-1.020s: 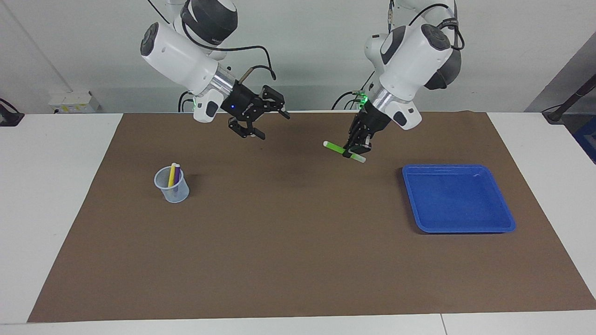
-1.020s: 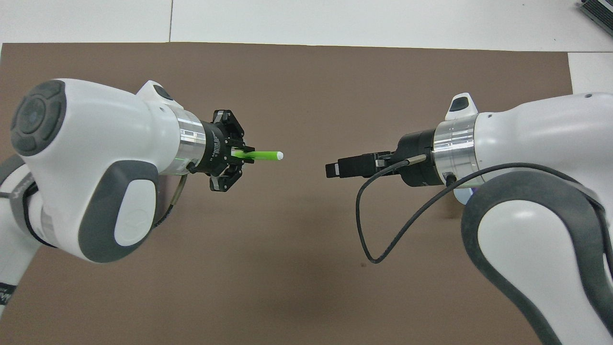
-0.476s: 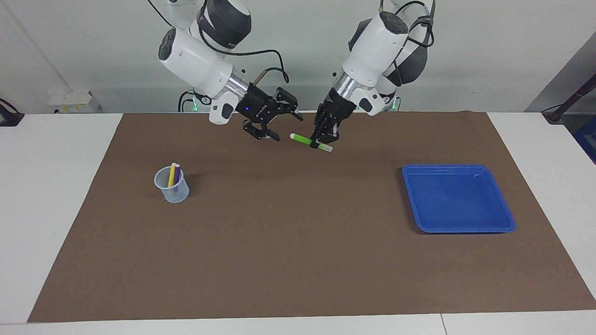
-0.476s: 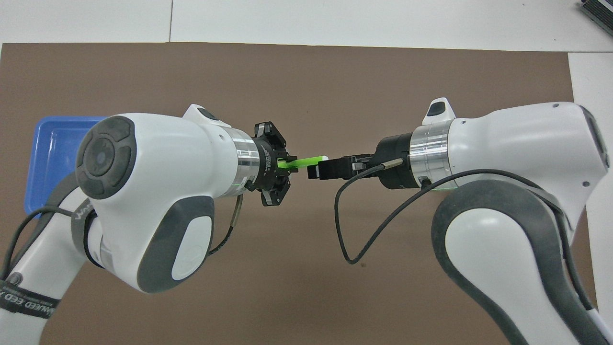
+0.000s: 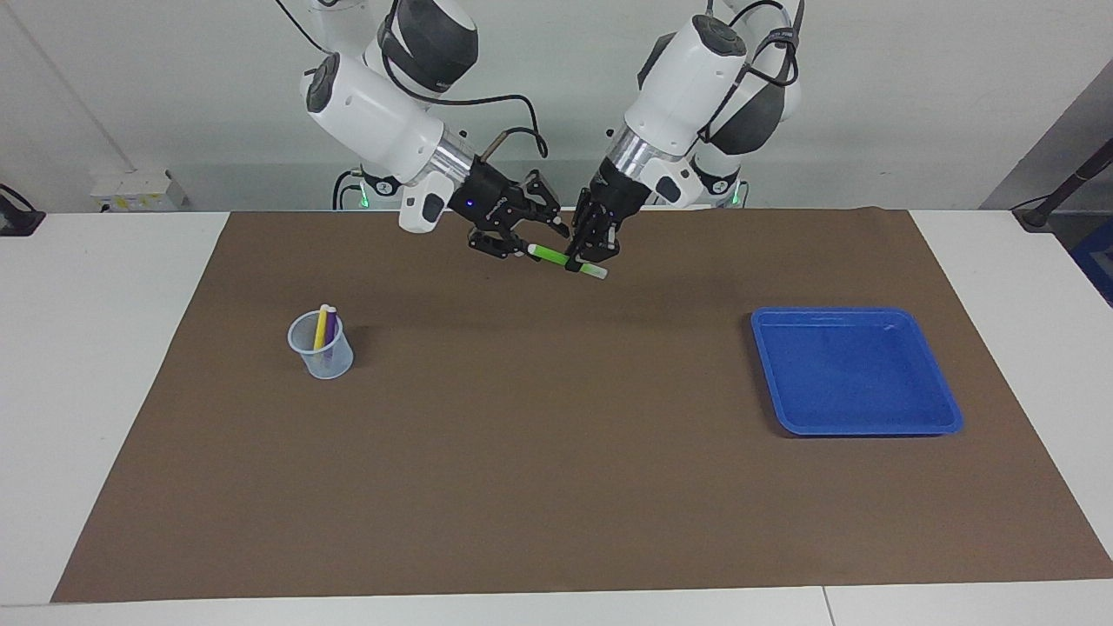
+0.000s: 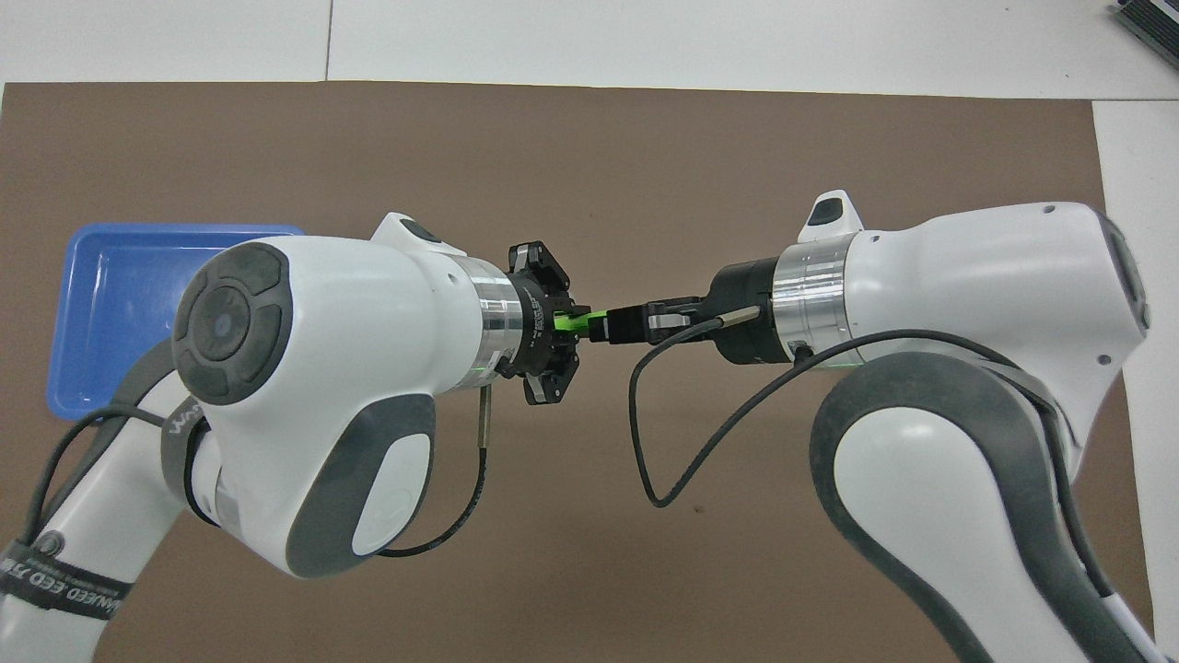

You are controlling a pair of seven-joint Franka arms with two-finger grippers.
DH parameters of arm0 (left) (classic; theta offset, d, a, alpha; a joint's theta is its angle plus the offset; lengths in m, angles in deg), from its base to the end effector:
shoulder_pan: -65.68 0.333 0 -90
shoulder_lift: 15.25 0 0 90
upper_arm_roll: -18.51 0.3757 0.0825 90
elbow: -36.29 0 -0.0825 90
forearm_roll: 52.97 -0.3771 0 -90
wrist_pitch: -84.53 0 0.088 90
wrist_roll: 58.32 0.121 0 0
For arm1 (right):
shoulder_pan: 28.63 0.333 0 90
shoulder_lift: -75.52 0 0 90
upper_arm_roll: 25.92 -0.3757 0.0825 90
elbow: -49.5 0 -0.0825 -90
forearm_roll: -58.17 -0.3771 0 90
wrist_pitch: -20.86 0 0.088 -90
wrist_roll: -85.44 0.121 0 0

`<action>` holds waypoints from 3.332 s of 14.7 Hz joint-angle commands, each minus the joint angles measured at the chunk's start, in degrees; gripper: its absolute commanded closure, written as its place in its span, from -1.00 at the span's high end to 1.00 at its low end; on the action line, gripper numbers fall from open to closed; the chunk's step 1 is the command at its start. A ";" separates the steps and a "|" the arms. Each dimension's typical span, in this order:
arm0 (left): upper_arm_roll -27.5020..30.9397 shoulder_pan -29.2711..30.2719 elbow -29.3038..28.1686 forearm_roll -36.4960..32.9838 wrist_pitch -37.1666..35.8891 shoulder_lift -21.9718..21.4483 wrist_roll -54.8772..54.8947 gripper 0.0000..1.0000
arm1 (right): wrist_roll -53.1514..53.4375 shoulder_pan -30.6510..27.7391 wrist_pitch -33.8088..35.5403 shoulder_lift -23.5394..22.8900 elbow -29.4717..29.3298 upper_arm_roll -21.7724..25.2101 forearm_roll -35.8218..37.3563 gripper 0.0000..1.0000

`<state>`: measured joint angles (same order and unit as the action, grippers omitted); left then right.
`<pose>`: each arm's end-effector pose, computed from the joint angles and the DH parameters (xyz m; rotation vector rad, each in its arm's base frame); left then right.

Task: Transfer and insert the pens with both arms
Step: 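Grasp the green pen tip with the right gripper, then open the left gripper while the right gripper pulls the pen away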

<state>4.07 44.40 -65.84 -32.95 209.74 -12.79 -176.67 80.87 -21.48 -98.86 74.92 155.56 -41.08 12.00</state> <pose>0.4871 -0.3668 0.6112 1.8867 1.9330 -0.3314 0.5290 0.2642 0.5992 -2.3676 -0.1589 -0.1218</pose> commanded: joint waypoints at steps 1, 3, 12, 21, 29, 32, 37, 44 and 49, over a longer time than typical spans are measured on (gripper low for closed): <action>0.20 -0.87 -0.88 0.99 0.92 -0.79 -0.74 -1.00 | 0.53 0.23 -1.13 0.16 0.56 -0.31 -1.37 -0.59; 0.03 -0.87 -0.88 0.90 0.92 -0.79 -0.74 -1.00 | 0.45 0.23 -1.13 0.16 0.56 -0.31 -1.37 -0.81; -0.59 -1.57 -0.97 0.90 0.92 -1.14 -0.30 -1.00 | -0.08 0.14 -2.45 -0.02 0.56 -0.31 -1.28 0.14; -0.59 -1.57 -1.06 0.90 0.83 -1.22 0.05 -1.00 | -0.96 0.05 -2.80 -0.10 0.47 -0.31 -1.28 -0.43; -0.59 -1.57 -0.97 0.90 0.83 -1.22 -0.04 -1.00 | -1.22 0.14 -2.80 -0.02 0.47 -0.31 -1.20 -1.00; -0.59 -1.48 -0.97 0.90 0.83 -1.22 -0.13 -1.00 | -1.22 0.14 -2.19 -0.02 0.38 -0.31 -0.76 -1.00; -0.59 -1.57 -0.88 0.81 0.39 -1.75 -0.13 1.00 | -1.49 -0.21 -1.75 -0.10 0.38 -0.22 -0.40 -1.00; 0.46 3.42 -0.79 0.20 -5.66 -4.12 11.45 1.00 | -1.49 -1.00 0.27 -0.19 0.03 -0.04 5.46 -1.00; 0.64 16.07 -0.53 0.20 -15.23 -6.76 31.55 1.00 | -1.58 -4.08 5.01 0.07 -0.76 0.13 20.22 -1.00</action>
<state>5.12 55.81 -65.94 -33.01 198.72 -17.72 -152.73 80.29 -23.67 -96.65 74.88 155.85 -40.62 27.64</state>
